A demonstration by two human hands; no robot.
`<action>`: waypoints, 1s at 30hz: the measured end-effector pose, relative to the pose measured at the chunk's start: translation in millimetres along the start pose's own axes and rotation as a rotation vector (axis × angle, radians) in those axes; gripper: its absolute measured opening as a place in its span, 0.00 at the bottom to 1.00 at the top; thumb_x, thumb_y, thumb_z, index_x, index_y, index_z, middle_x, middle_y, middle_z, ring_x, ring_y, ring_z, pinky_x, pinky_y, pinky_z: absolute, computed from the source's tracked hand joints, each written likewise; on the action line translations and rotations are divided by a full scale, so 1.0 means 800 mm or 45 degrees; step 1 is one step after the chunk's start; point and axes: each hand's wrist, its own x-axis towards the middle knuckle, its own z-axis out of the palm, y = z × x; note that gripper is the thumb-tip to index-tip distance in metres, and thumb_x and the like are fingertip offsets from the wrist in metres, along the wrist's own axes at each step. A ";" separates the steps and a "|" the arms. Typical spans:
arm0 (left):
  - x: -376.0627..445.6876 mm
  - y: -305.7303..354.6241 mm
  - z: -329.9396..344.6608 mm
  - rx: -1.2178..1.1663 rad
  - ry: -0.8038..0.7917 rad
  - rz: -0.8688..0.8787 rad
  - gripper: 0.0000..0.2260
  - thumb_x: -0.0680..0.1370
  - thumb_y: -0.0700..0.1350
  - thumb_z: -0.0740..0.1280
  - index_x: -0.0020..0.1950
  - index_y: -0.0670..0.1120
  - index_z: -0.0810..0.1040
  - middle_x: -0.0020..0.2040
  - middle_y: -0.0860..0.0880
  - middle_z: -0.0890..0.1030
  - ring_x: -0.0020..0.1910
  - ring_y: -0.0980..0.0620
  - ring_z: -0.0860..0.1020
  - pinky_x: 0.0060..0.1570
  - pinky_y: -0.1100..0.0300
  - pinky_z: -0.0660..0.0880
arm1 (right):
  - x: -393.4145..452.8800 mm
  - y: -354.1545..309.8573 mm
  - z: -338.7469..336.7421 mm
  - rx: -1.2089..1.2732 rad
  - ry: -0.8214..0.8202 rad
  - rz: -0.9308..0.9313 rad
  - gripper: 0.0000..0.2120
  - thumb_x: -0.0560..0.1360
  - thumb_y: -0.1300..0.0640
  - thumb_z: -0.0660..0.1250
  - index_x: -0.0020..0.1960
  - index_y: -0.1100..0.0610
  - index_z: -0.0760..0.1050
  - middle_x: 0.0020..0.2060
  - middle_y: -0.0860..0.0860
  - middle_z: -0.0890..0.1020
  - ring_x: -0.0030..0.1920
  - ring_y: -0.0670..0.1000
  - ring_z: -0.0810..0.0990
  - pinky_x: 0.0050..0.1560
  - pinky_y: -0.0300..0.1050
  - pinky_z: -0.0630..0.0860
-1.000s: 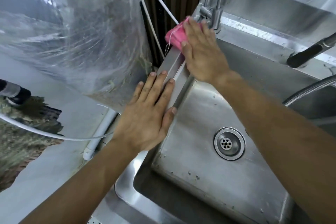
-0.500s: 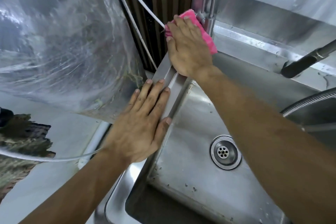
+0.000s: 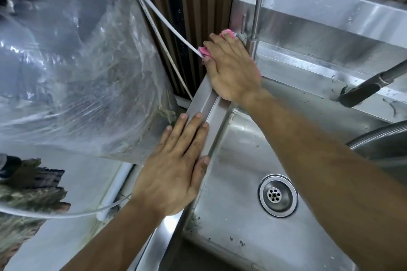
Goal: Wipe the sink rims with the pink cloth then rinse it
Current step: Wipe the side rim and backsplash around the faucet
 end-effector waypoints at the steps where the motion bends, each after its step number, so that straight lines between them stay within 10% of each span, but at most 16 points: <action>1: -0.001 0.001 0.000 0.000 -0.010 -0.006 0.27 0.87 0.55 0.47 0.84 0.45 0.56 0.86 0.49 0.49 0.85 0.48 0.45 0.82 0.44 0.53 | 0.002 -0.002 0.003 0.001 0.037 0.039 0.24 0.87 0.49 0.50 0.80 0.54 0.66 0.81 0.52 0.64 0.84 0.54 0.53 0.83 0.47 0.41; 7: 0.033 0.004 -0.017 0.128 -0.027 0.052 0.28 0.82 0.54 0.55 0.77 0.39 0.68 0.76 0.40 0.69 0.76 0.38 0.66 0.78 0.38 0.59 | -0.006 -0.020 -0.002 0.083 0.054 0.182 0.25 0.88 0.51 0.48 0.83 0.56 0.59 0.84 0.52 0.56 0.84 0.52 0.48 0.84 0.47 0.40; 12: 0.050 -0.003 -0.006 -0.032 -0.083 0.004 0.32 0.85 0.58 0.46 0.85 0.44 0.47 0.86 0.47 0.46 0.84 0.50 0.40 0.82 0.45 0.46 | -0.050 -0.032 0.006 0.152 0.036 0.230 0.27 0.88 0.50 0.47 0.85 0.56 0.50 0.85 0.52 0.50 0.84 0.51 0.43 0.84 0.51 0.40; 30: 0.057 -0.008 0.001 -0.142 -0.038 0.016 0.29 0.86 0.55 0.47 0.85 0.48 0.43 0.85 0.53 0.39 0.82 0.56 0.34 0.82 0.51 0.43 | -0.048 -0.009 -0.005 0.116 -0.009 0.017 0.25 0.89 0.50 0.51 0.84 0.56 0.55 0.84 0.52 0.55 0.84 0.52 0.48 0.84 0.48 0.41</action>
